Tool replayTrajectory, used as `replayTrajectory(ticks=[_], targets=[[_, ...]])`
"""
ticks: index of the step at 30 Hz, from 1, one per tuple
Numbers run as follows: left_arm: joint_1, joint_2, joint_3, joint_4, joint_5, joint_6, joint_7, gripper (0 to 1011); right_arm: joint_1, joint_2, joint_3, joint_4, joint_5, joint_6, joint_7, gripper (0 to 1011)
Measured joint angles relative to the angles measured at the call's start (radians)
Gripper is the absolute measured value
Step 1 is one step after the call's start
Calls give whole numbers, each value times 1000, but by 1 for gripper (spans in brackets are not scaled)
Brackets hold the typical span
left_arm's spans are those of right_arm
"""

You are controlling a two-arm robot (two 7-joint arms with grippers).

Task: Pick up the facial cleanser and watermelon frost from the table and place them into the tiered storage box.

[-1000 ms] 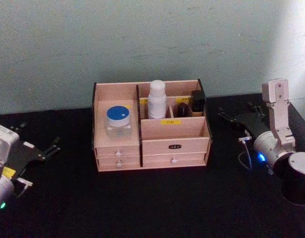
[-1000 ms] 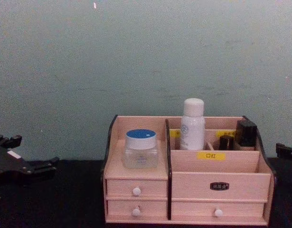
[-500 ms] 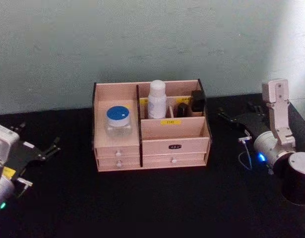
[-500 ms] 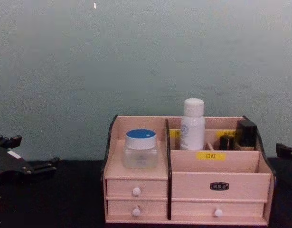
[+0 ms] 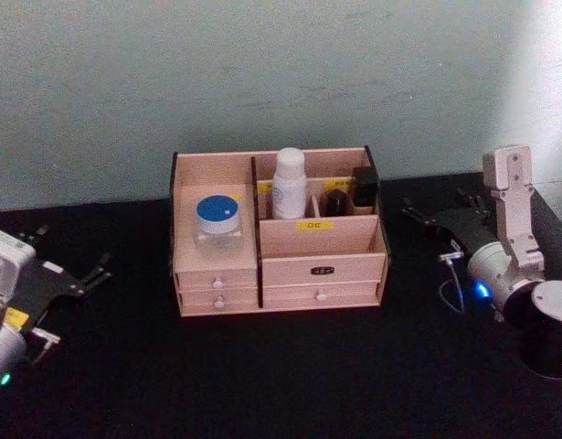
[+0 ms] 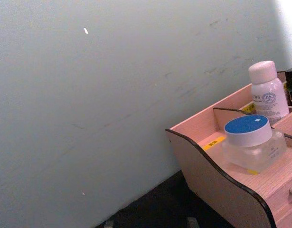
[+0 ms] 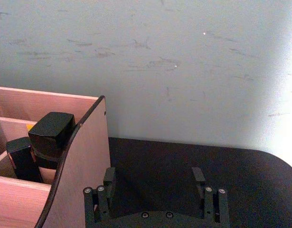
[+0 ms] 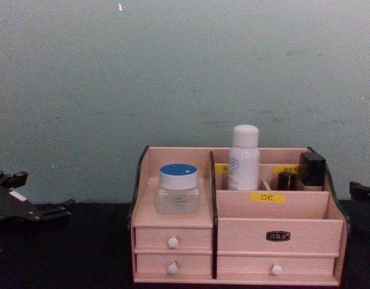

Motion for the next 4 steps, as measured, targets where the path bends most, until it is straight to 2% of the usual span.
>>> replayTrajectory(ticks=[4], targets=[[0, 0, 0, 0, 0, 0, 0, 1001, 0, 0, 0, 0, 0, 0, 0, 1003]])
